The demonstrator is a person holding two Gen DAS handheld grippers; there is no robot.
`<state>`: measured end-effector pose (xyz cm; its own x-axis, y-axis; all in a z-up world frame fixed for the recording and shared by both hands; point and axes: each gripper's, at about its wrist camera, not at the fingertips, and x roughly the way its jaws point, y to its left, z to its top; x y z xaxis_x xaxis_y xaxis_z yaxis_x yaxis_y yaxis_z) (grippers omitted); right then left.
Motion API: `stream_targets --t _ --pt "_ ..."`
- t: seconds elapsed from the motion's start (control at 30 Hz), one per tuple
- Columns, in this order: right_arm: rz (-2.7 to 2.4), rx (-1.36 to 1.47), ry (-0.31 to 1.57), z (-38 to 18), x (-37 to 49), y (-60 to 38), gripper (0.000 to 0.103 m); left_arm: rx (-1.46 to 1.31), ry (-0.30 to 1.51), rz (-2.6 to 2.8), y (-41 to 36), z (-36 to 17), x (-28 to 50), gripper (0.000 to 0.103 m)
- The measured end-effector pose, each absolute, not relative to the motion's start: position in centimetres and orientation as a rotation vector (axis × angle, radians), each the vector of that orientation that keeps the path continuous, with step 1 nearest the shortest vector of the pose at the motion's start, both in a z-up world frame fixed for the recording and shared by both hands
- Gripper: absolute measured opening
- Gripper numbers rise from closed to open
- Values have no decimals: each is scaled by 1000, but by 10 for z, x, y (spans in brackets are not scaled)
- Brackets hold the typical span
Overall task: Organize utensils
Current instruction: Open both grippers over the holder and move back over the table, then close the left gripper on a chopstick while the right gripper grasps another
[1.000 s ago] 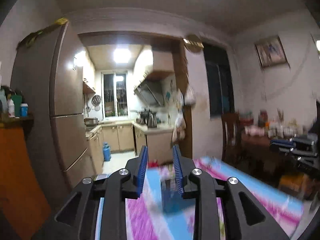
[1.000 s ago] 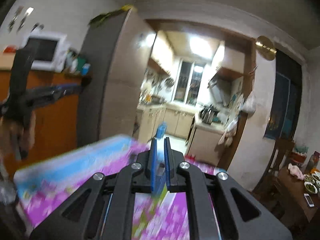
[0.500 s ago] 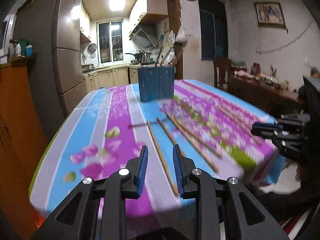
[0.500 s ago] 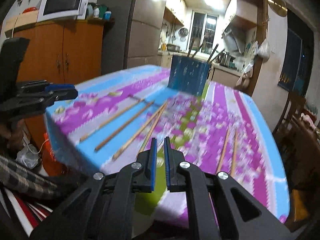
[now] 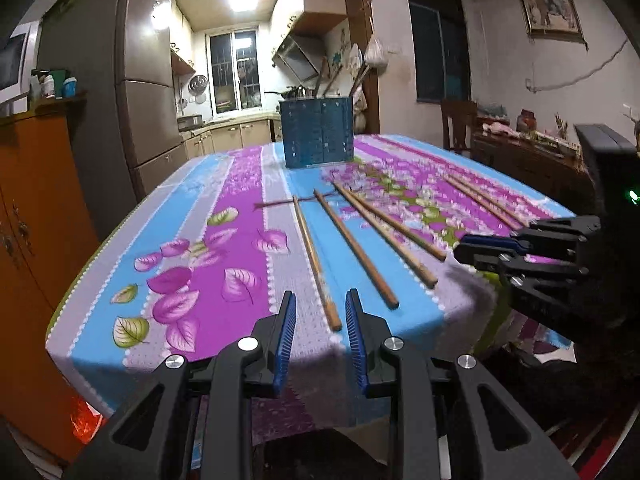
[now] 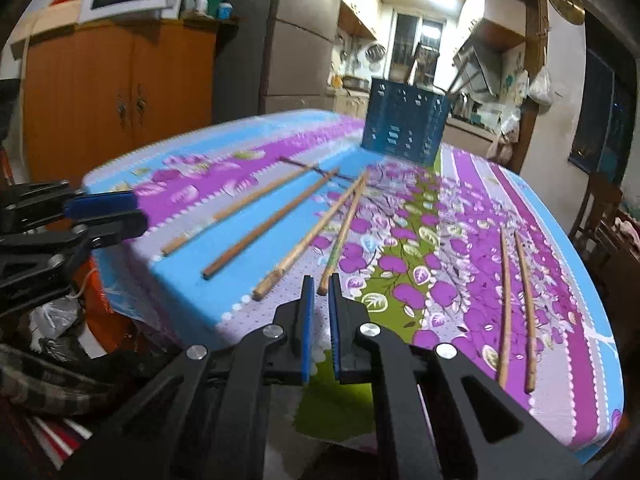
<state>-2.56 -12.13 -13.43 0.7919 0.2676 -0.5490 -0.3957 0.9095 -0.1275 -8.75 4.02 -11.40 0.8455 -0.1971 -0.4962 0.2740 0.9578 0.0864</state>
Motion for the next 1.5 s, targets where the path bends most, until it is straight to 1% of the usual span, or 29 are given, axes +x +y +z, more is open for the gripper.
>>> stream_targets --t 0.03,0.1,0.13,0.23,0.33,0.37,0.4,0.5,0.6,1.03,1.07,1.1,1.13,1.17,1.37,1.5 --pt "351 -244 549 -135 -24 -120 10 162 507 -252 39 -116 -87 27" --pt "342 -237 547 -136 -21 -119 28 171 508 -256 38 -118 -88 27" --pt "339 -226 544 -136 -21 -121 30 169 506 -254 39 -119 -88 27" --pt "326 -209 550 -137 -17 -123 29 154 500 -244 42 -120 -88 27" --pt "309 -187 553 -140 -12 -124 28 152 501 -251 43 -121 -86 27" --pt "307 -183 550 -141 -12 -123 26 150 503 -256 43 -122 -86 27" --pt "302 -183 545 -142 -12 -122 20 151 506 -262 42 -122 -85 27" --pt "294 -163 539 -144 -13 -120 10 156 508 -266 40 -124 -83 27" --pt "291 -141 540 -144 -14 -121 5 167 510 -265 39 -125 -82 27" --pt "297 -109 546 -143 -15 -129 4 203 493 -249 29 -138 -75 27" --pt "298 -109 546 -143 -16 -129 4 195 490 -245 30 -138 -75 24" --pt "299 -109 545 -143 -16 -130 4 191 489 -242 30 -139 -75 19" --pt "299 -109 544 -143 -17 -130 4 184 486 -241 31 -139 -75 17" --pt "298 -106 544 -144 -18 -131 4 184 485 -244 30 -140 -75 10" --pt "294 -93 534 -143 -22 -135 4 170 470 -225 34 -140 -76 8" --pt "289 -89 507 -135 -28 -141 4 180 424 -194 39 -129 -83 8"
